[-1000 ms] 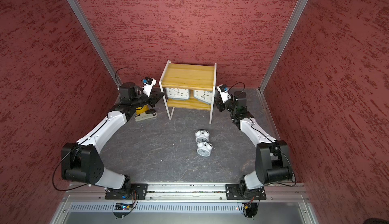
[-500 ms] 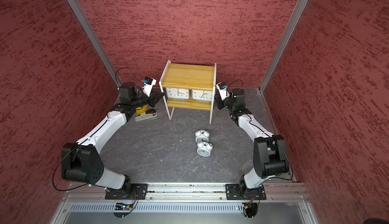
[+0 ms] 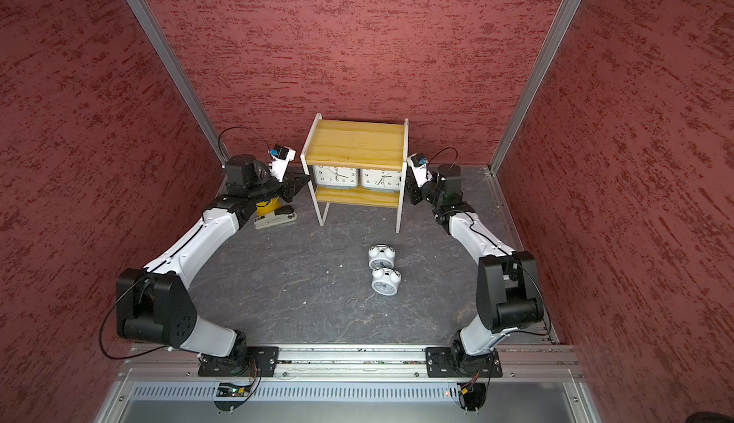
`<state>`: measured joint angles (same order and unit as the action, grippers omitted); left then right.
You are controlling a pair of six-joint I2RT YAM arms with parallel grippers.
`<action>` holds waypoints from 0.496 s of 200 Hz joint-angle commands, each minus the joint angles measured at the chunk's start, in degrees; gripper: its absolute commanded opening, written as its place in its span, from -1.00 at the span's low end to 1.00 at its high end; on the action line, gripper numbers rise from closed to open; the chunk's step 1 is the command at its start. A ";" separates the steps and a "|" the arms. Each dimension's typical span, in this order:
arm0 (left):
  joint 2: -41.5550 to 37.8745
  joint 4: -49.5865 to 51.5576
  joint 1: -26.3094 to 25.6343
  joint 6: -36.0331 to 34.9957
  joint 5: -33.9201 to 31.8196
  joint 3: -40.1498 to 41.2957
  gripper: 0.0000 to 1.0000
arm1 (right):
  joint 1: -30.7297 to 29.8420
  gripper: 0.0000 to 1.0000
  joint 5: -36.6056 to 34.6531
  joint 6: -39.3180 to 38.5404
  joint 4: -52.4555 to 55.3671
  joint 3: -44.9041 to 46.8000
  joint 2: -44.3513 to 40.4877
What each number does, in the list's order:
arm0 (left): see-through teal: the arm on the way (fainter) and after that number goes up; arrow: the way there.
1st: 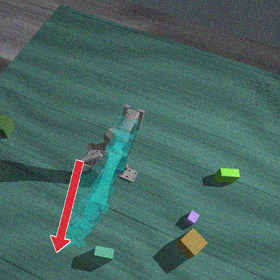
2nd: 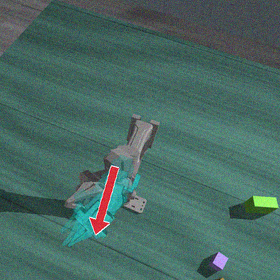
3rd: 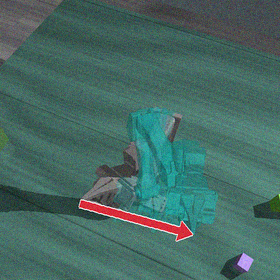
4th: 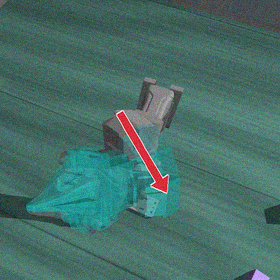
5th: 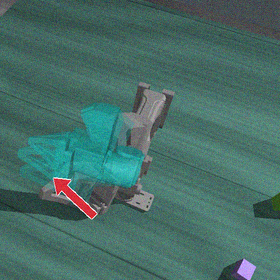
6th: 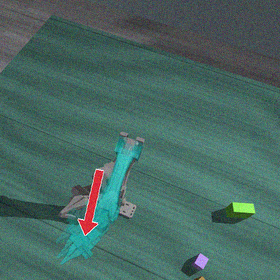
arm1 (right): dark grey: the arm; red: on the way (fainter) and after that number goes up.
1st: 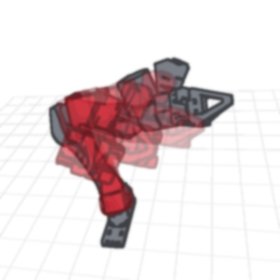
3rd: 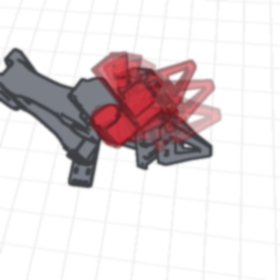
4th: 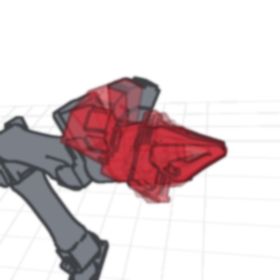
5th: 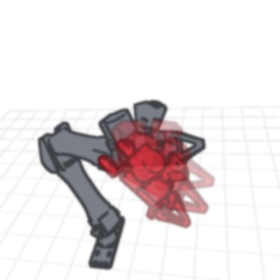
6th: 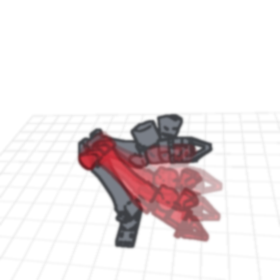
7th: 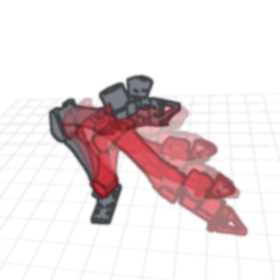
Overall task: Place the alarm clocks on the shelf by style
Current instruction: Place the alarm on the shelf.
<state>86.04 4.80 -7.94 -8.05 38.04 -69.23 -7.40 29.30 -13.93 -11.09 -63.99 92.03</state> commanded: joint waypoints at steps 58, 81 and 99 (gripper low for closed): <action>1.03 2.23 -1.90 1.66 7.22 -2.11 -0.74 | -0.75 -0.40 4.05 -0.93 1.42 -2.05 1.41; 1.11 2.18 -1.94 1.81 7.56 -2.14 -0.74 | -0.73 -0.38 4.39 -1.00 1.16 -2.02 1.47; 1.28 2.11 -1.90 1.90 8.65 -2.30 -0.74 | -0.70 -0.35 5.97 -1.07 1.33 -2.33 1.74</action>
<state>86.37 5.54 -7.94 -8.62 39.13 -69.76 -7.11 31.11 -13.72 -11.25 -64.51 92.44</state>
